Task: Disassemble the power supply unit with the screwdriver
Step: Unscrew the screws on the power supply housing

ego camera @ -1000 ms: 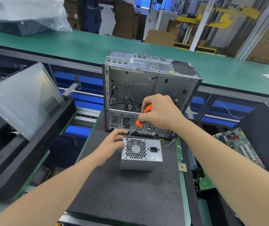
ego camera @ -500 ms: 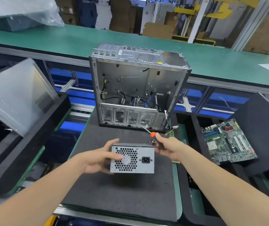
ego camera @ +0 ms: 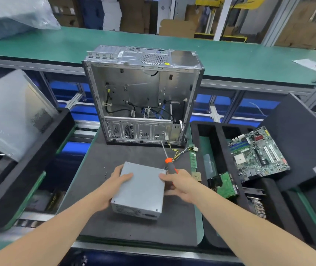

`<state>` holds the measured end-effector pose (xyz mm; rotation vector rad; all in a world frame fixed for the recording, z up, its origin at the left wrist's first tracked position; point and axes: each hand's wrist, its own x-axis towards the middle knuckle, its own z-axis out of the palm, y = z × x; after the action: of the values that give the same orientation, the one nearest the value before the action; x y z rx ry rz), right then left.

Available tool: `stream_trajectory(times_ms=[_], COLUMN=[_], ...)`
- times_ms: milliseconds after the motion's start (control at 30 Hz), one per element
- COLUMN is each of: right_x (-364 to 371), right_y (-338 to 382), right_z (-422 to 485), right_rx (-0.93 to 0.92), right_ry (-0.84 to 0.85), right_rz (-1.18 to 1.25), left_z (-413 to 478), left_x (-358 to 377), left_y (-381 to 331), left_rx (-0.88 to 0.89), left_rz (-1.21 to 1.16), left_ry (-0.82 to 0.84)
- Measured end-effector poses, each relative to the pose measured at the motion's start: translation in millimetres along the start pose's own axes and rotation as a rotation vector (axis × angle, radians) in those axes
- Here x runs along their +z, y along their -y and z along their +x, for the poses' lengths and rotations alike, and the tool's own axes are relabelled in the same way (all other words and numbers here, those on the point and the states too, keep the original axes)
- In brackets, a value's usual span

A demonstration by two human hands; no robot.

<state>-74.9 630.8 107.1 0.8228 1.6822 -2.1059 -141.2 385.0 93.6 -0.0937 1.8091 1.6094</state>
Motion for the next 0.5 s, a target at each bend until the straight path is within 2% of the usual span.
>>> stream_trajectory(times_ms=[100,167,267,367,433,500], right_x=[0.0,-0.6,-7.2,-26.1,-41.4,-52.6], right_y=[2.6,7.9,13.2,-1.6,-19.2,-34.9], right_z=[1.6,4.3,8.1,11.3,11.3,10.2], right_rx=[-0.078,-0.133,-0.231,-0.4,-0.473,-0.488], right_ry=[-0.088,-0.164,-0.254,-0.412,-0.483,-0.559], right_rz=[-0.118,-0.268,-0.558,-0.842,-0.861,-0.862], left_z=[1.7,2.9,1.6,-4.4,-3.7,-0.8], left_x=[-1.0,-2.2,-6.9,-6.2,-2.4,2.1], left_y=[-4.8,-9.0,-21.5,-40.5,-47.5,-51.5], left_rx=[0.058,0.141,0.341,0.42,0.418,0.466], left_rz=[0.267,0.378,0.82,1.223,1.402,1.52], left_ry=[-0.07,-0.058,-0.043,0.181,0.277,0.3])
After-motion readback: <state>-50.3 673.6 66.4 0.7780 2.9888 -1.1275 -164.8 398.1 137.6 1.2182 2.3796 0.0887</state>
